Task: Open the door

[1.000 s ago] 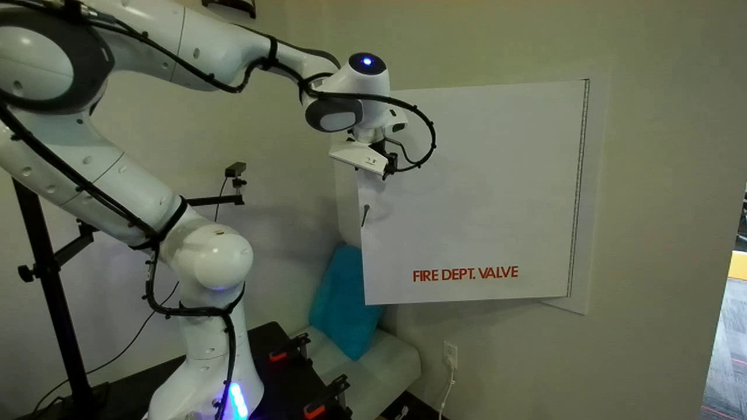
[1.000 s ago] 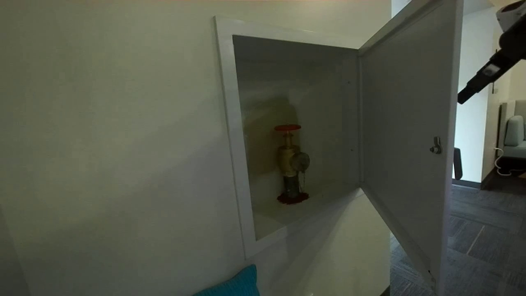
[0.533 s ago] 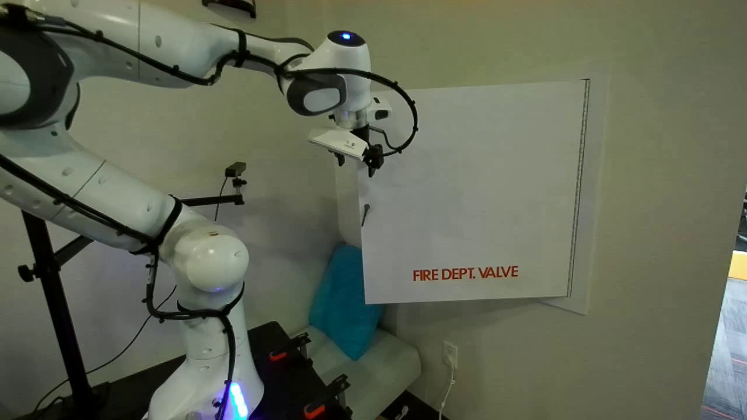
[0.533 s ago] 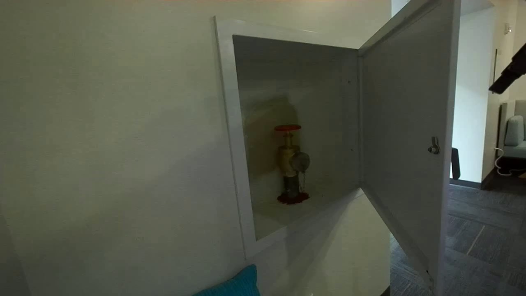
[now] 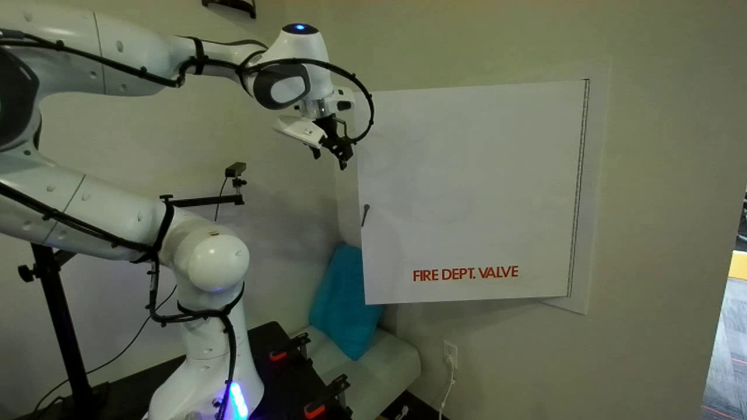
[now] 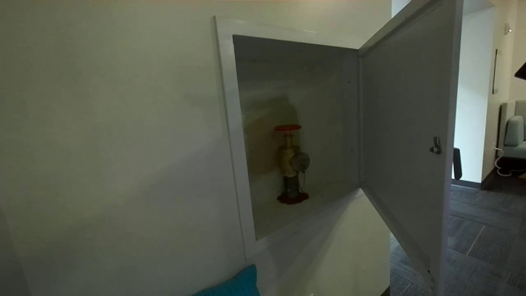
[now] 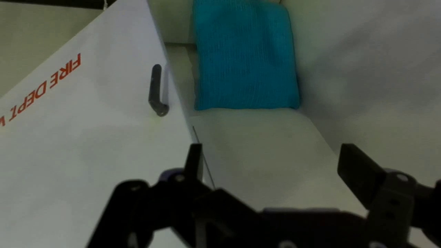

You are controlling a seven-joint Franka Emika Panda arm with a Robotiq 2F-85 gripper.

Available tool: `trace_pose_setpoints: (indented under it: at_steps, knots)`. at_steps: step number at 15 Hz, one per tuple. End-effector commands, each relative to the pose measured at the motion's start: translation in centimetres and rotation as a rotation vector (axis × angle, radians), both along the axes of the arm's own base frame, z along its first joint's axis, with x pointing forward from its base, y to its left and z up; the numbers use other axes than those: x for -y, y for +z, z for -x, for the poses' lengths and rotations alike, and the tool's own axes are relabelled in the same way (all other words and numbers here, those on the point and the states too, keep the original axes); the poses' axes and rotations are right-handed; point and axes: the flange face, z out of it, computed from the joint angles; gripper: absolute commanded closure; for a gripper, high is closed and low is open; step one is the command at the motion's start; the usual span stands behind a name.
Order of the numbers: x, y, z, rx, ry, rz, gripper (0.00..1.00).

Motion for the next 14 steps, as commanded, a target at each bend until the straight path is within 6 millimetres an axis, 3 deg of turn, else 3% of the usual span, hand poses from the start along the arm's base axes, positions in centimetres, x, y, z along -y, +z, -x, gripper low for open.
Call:
trace_pose_setpoints:
  at_steps: [1, 4, 8, 14]
  knots:
    - [-4.6, 0.6, 0.7, -0.01, -0.098, 0.027, 0.0]
    - [-8.3, 0.7, 0.5, -0.028, -0.152, 0.05, 0.0]
    - [-11.9, 0.0, -1.4, -0.05, -0.2, 0.121, 0.0]
    - [-16.2, -1.4, -6.9, -0.076, -0.276, 0.291, 0.0]
